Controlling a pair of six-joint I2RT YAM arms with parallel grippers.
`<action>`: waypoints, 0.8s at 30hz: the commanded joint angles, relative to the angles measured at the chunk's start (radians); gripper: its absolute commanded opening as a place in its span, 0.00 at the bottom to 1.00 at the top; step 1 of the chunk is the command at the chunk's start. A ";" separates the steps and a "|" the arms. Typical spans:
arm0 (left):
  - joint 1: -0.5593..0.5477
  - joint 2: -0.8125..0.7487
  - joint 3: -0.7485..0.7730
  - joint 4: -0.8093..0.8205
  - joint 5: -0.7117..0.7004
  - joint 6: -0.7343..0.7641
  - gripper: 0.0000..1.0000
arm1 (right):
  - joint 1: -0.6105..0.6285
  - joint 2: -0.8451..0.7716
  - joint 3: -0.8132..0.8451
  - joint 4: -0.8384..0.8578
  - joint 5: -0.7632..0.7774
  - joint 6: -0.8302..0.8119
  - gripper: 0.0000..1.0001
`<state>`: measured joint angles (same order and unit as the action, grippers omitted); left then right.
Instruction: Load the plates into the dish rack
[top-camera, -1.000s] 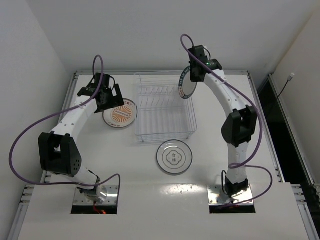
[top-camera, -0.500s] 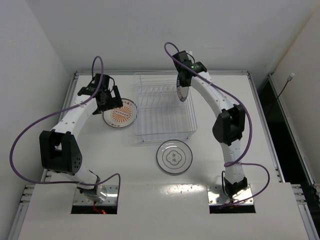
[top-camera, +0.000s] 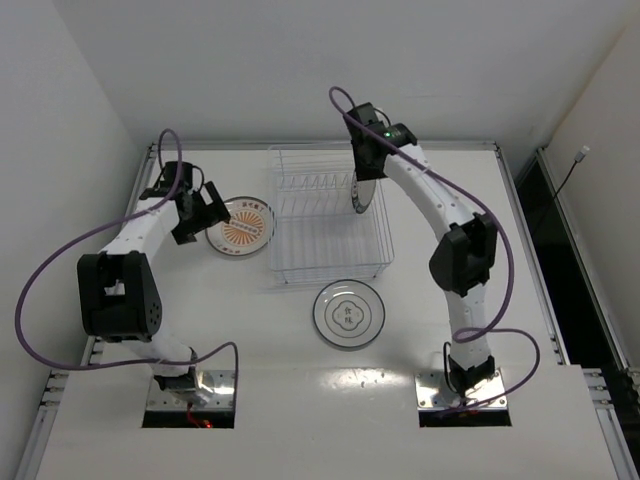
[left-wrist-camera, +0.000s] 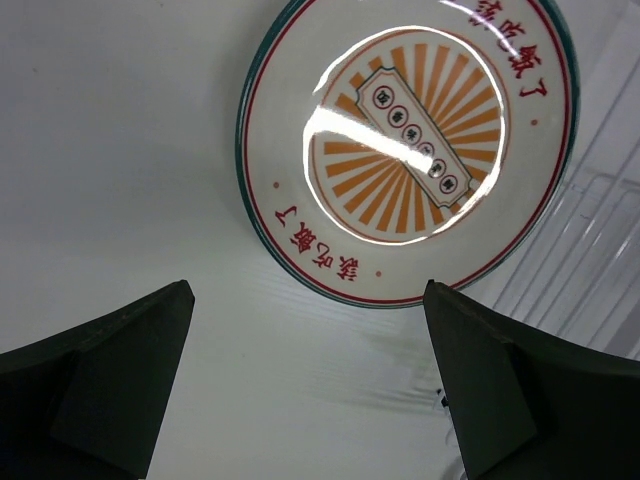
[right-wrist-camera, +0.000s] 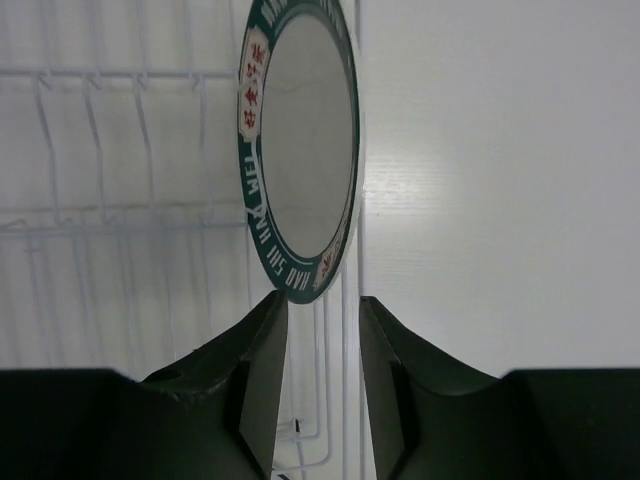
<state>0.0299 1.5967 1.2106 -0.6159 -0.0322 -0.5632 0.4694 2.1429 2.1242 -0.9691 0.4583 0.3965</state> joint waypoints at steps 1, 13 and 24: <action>0.060 0.019 -0.043 0.100 0.158 -0.030 1.00 | -0.037 -0.152 0.111 -0.013 -0.036 -0.014 0.32; 0.189 0.190 -0.266 0.502 0.517 -0.207 0.86 | -0.091 -0.508 -0.035 -0.014 -0.127 -0.053 0.36; 0.281 0.168 -0.192 0.432 0.494 -0.161 0.00 | -0.143 -0.589 -0.102 -0.023 -0.158 -0.044 0.36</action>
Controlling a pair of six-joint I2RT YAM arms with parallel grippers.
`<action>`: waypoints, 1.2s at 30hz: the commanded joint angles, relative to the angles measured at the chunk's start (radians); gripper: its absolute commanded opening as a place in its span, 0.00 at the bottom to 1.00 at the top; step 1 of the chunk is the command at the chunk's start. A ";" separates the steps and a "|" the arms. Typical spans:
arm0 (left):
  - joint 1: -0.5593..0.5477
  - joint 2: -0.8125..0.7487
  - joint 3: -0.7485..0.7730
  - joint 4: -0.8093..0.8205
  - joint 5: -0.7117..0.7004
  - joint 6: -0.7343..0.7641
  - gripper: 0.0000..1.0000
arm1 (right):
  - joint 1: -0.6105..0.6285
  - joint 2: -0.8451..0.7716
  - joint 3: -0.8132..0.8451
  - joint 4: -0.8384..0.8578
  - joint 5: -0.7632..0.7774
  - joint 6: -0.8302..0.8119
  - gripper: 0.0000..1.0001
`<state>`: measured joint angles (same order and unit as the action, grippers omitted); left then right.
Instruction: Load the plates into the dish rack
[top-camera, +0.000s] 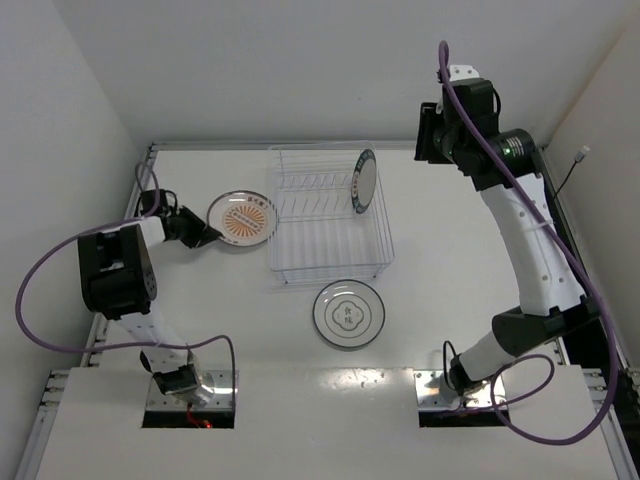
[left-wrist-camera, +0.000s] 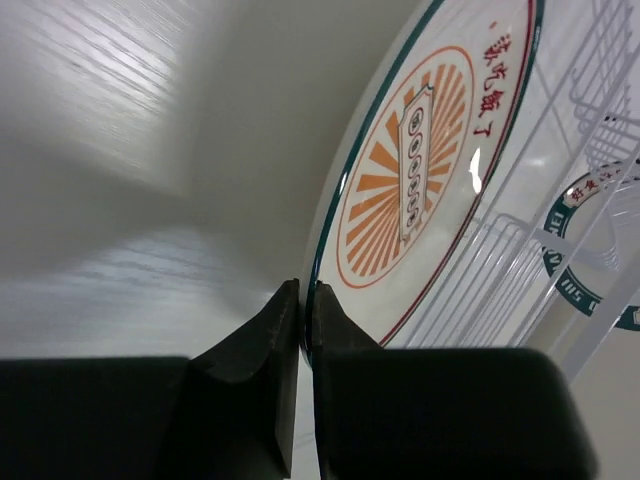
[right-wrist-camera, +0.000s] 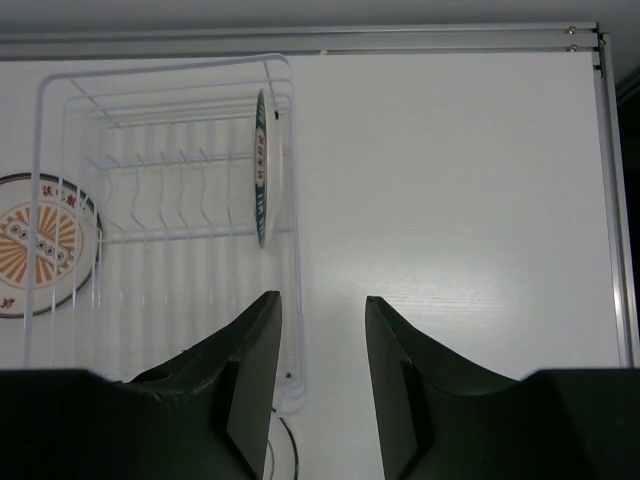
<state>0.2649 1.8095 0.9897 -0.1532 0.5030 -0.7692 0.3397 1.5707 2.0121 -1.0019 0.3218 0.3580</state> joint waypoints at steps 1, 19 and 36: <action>0.060 -0.091 0.039 -0.049 -0.041 0.045 0.00 | -0.013 -0.017 0.010 0.009 -0.030 -0.005 0.36; -0.159 -0.452 0.018 0.220 0.249 -0.205 0.00 | -0.177 0.038 -0.498 0.747 -1.142 0.390 0.73; -0.483 -0.415 0.000 0.457 0.264 -0.357 0.00 | -0.153 0.101 -0.584 0.804 -1.094 0.398 0.05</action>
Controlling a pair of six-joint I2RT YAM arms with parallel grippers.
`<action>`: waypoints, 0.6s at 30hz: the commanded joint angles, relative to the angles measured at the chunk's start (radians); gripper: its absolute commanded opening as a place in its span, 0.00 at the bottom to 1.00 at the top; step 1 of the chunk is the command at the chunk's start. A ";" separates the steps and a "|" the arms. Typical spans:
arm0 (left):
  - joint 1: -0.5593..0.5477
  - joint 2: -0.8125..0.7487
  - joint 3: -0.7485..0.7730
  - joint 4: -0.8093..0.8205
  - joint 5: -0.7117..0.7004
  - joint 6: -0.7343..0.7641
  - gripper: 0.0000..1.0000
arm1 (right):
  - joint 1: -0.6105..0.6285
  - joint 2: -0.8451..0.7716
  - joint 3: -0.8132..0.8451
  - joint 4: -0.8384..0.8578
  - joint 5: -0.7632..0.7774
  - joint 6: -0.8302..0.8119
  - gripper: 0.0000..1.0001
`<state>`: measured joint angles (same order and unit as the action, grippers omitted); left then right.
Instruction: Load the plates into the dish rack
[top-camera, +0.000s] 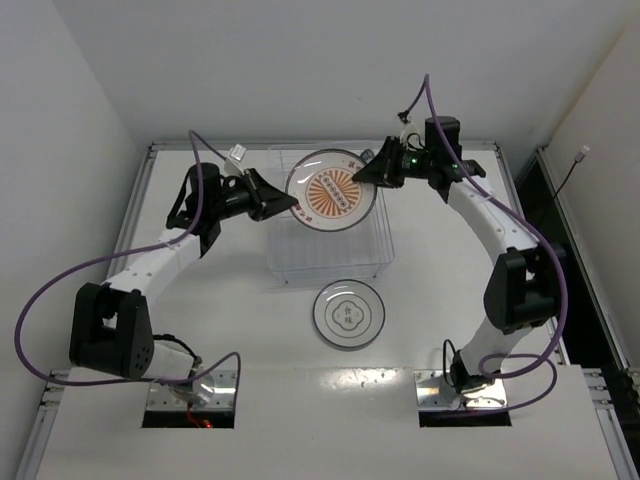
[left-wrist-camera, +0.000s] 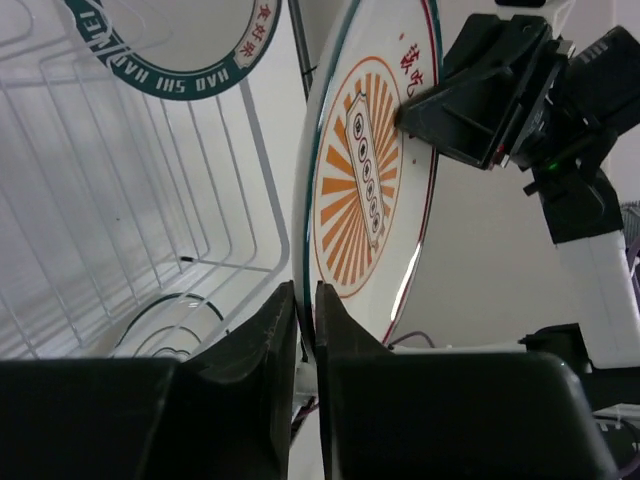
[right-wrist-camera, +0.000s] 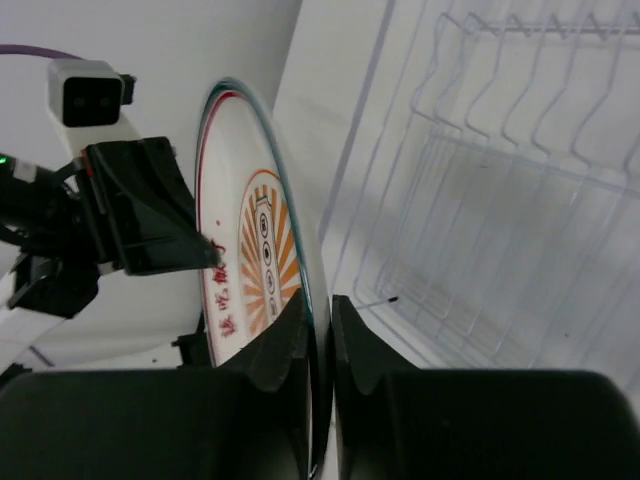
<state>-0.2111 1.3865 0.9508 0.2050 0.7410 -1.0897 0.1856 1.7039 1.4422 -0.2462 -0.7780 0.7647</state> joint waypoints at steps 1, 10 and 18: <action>-0.007 0.008 0.052 0.079 0.026 -0.017 0.07 | 0.002 -0.049 -0.014 0.026 0.058 -0.030 0.00; 0.130 0.068 0.308 -0.635 -0.267 0.436 1.00 | 0.035 -0.077 0.294 -0.323 0.645 -0.234 0.00; 0.207 0.068 0.309 -0.765 -0.459 0.504 1.00 | 0.178 0.181 0.644 -0.490 1.086 -0.407 0.00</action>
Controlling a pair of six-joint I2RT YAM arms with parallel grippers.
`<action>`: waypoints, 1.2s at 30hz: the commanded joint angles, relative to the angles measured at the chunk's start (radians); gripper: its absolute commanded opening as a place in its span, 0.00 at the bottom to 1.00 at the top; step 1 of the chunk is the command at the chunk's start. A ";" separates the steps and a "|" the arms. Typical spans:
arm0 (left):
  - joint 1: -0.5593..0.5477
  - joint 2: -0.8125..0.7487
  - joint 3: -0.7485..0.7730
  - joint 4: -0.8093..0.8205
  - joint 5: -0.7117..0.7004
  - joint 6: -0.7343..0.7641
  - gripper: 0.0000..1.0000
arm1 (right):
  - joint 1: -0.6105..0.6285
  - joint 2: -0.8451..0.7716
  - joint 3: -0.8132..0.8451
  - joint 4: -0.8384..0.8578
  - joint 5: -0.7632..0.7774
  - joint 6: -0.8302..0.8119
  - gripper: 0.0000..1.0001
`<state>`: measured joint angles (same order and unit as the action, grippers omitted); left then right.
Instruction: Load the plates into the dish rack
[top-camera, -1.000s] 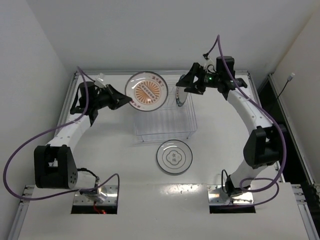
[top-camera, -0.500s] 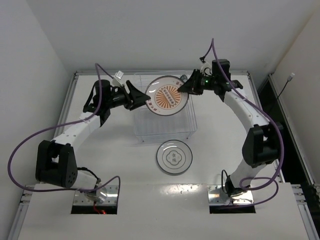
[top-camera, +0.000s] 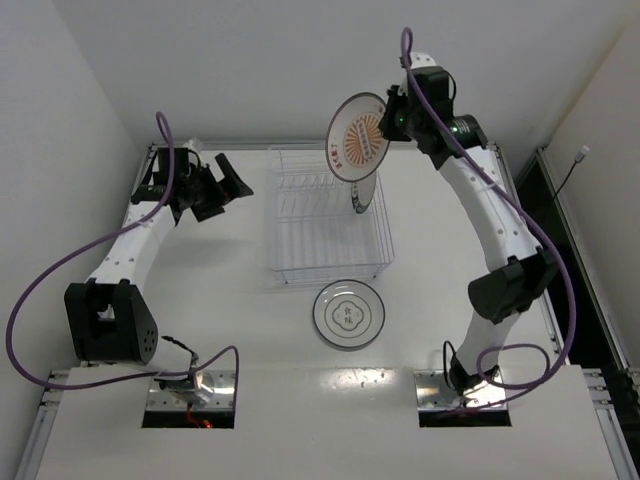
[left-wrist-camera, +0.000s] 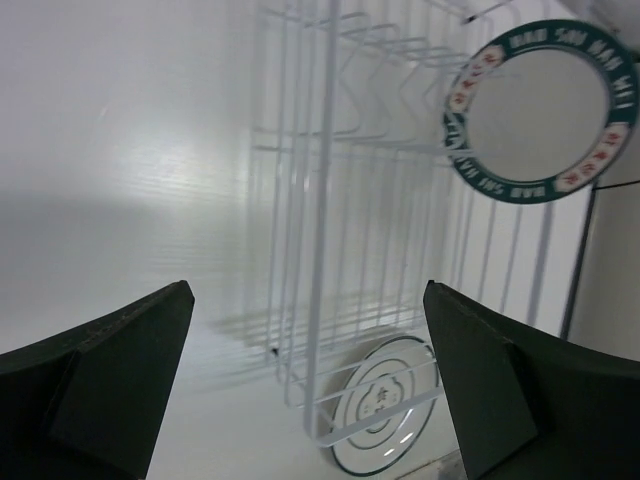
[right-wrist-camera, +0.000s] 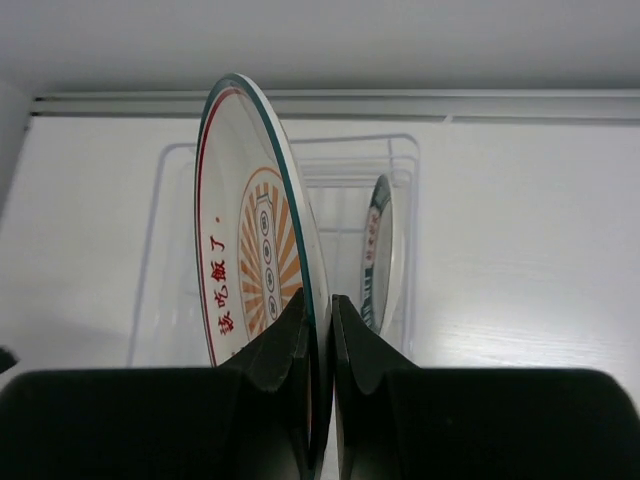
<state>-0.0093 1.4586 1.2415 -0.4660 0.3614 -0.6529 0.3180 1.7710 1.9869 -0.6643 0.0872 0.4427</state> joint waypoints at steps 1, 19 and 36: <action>0.014 -0.004 0.018 -0.103 -0.088 0.078 1.00 | 0.056 0.136 0.116 -0.081 0.259 -0.096 0.00; 0.032 0.005 0.018 -0.141 -0.098 0.114 1.00 | 0.134 0.312 0.155 -0.041 0.523 -0.212 0.00; 0.032 -0.014 0.018 -0.183 -0.098 0.124 1.00 | 0.237 0.467 0.268 -0.156 0.571 -0.153 0.22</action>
<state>0.0147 1.4593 1.2415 -0.6460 0.2646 -0.5385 0.5526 2.2883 2.2181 -0.7647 0.6952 0.2424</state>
